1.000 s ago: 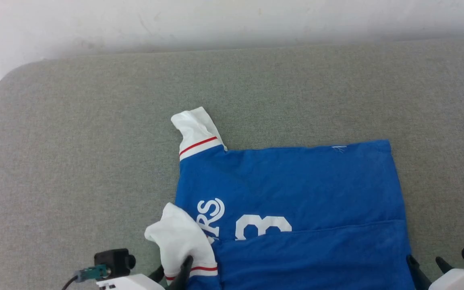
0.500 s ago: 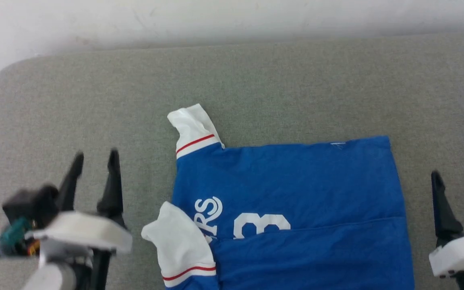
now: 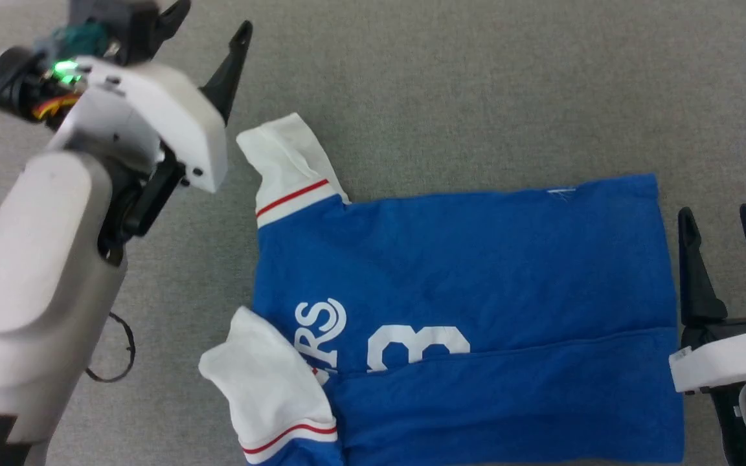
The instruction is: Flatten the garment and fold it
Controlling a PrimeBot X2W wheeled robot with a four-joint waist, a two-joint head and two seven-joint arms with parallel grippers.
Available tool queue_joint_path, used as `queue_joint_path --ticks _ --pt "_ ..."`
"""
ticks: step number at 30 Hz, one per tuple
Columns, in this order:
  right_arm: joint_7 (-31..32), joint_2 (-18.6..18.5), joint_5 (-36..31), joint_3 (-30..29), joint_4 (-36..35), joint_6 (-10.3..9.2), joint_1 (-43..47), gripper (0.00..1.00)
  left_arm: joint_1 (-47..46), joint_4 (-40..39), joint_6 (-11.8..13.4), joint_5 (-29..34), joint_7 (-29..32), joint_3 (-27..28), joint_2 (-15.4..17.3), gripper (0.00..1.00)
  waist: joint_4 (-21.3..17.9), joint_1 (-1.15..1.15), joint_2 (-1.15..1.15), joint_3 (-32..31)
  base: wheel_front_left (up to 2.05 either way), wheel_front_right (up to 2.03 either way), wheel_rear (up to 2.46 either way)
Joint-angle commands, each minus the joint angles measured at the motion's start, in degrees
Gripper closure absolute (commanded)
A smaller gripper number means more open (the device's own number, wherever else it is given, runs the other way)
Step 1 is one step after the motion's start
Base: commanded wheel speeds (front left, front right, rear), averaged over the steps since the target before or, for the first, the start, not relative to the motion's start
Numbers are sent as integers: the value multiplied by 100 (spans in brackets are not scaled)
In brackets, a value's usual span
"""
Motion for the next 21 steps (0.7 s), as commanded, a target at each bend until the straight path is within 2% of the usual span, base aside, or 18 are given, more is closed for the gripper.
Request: queue_joint_path --ticks 1,4,8,13,17,18,19,20,21 --pt "-33 -3 -16 14 27 -5 -89 0 -110 78 -63 -1 75 -56 -43 0 -118 -2 0 349 0 0 0" --pt "-61 -3 -20 53 113 -5 -174 0 -493 523 -303 -94 630 -296 -146 0 -198 -2 0 496 0 0 0" --pt "-79 -3 -43 77 198 -5 -257 0 -744 989 -534 -209 1407 -584 -126 0 -306 -2 0 613 0 0 0" --pt "-90 -3 -41 58 262 -5 -295 0 -826 1271 -652 -399 2241 -804 -28 0 -395 -2 0 684 0 0 0" --pt "-96 -3 -39 23 304 -5 -294 0 -785 1272 -651 -604 2738 -854 9 0 -414 -2 0 689 0 0 0" --pt "-95 -3 -37 22 319 -5 -301 0 -761 1254 -646 -629 2833 -872 29 9 -419 -2 0 682 0 0 0" --pt "-92 -3 -36 23 335 -5 -312 0 -734 1230 -638 -641 2887 -886 50 59 -424 -2 0 671 0 0 0" --pt "-88 -3 -35 30 349 -5 -323 0 -704 1205 -628 -642 2905 -896 68 100 -431 -2 0 654 0 0 0" --pt "-82 -3 -35 43 360 -5 -335 0 -669 1180 -626 -648 2907 -907 80 100 -438 -2 0 634 0 0 0"
